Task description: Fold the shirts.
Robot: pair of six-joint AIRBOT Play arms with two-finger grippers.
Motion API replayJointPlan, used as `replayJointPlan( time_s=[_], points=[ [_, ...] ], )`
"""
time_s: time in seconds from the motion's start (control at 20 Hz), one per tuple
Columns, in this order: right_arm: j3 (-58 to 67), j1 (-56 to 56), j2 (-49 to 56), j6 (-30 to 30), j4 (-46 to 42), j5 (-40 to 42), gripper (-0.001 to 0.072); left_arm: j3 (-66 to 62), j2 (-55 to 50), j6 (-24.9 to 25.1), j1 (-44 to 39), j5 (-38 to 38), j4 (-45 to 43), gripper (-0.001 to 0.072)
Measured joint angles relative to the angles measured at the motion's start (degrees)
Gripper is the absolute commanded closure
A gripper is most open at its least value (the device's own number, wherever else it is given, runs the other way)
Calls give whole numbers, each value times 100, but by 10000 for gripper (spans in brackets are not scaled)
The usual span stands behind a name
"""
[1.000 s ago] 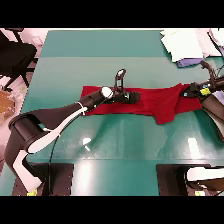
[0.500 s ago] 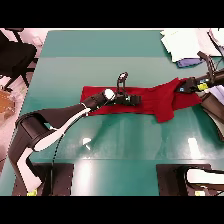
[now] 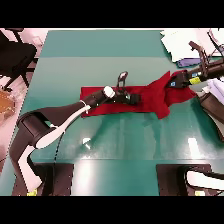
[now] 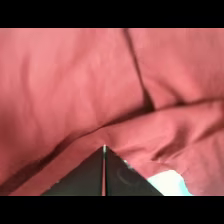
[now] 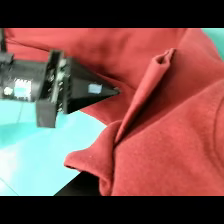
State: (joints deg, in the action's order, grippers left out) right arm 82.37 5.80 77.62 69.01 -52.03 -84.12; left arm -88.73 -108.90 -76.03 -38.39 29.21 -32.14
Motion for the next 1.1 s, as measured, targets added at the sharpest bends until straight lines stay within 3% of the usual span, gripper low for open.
replayJointPlan(
  time_s=[0.25, 0.35, 0.5, 0.7, 0.75, 0.8, 0.85, 0.95, 1.1],
  points=[
    [826, -1047, 280, 688, -7, 221, 694, -455, 1012, -1543, 1117, 1408, -2474, 684],
    [1108, -1609, 562, 940, -7, 350, 694, -514, 1694, -1888, 1628, 2020, -3482, 684],
    [1521, -2544, 1178, 1340, -15, 708, 694, -555, 2774, -1899, 2258, 2824, -4363, 684],
    [2229, -3801, 2350, 1867, -17, 1510, 676, -568, 3910, -1604, 2647, 3679, -4815, 684],
    [2468, -4087, 2708, 2006, -2, 1733, 426, -568, 4100, -1554, 2691, 3847, -4872, 684],
    [2706, -4330, 3053, 2111, 13, 1947, 72, -568, 4275, -1515, 2728, 4006, -4909, 684],
    [2959, -4564, 3421, 2218, 87, 2199, 3, -557, 4395, -1484, 2743, 4162, -4948, 684],
    [3303, -4896, 3995, 2243, 601, 2841, 3, -529, 4559, -1423, 2776, 4468, -4996, 684],
    [3324, -5027, 4387, 1480, 2151, 3617, 57, -444, 4662, -1320, 2798, 4756, -5027, 684]
  ],
)
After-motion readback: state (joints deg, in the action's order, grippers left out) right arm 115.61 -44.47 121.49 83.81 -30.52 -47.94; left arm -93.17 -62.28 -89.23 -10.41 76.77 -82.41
